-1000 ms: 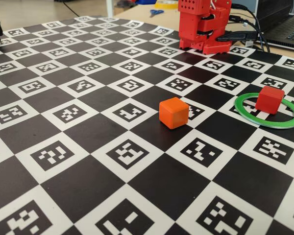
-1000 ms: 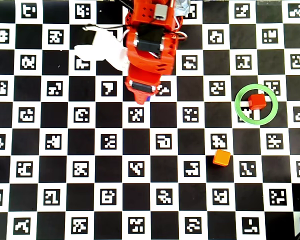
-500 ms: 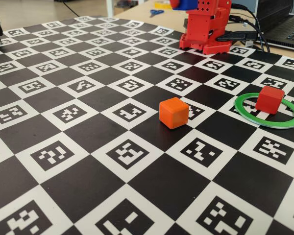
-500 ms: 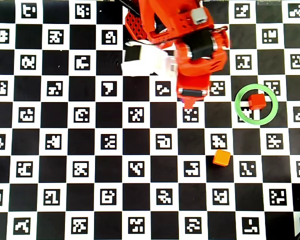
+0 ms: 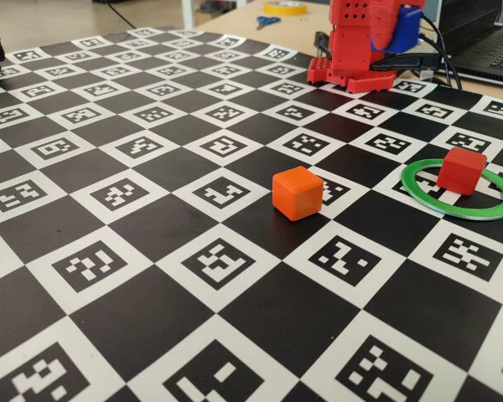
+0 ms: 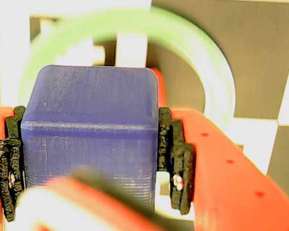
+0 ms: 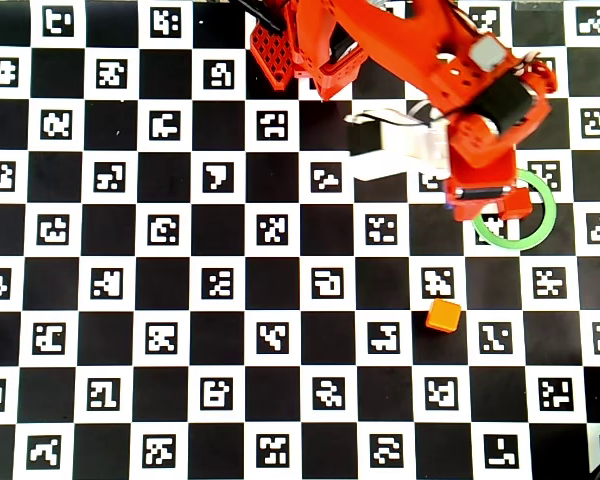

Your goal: Grab the red cube then put it in the green circle then put the blue cube on top and finally the orange cube on top

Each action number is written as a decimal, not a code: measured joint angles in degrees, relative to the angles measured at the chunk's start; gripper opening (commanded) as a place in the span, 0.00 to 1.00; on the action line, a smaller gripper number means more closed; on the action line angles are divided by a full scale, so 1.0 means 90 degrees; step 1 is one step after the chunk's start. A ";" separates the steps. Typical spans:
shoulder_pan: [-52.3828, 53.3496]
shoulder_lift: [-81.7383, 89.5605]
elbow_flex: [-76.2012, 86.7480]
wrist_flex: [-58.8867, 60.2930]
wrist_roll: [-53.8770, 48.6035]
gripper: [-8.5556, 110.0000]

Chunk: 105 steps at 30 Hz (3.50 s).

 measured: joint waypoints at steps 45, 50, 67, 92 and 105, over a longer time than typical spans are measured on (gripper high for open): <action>-0.1143 -0.1445 0.0156 -0.2129 0.1289 0.08; -0.1152 -0.1445 0.0391 -0.2227 0.1279 0.08; -0.1152 -0.1445 0.0840 -0.2578 0.1162 0.08; -0.1270 -0.1445 0.1064 -0.2715 0.1338 0.37; -0.1270 -0.1445 0.1084 -0.2373 0.1367 0.49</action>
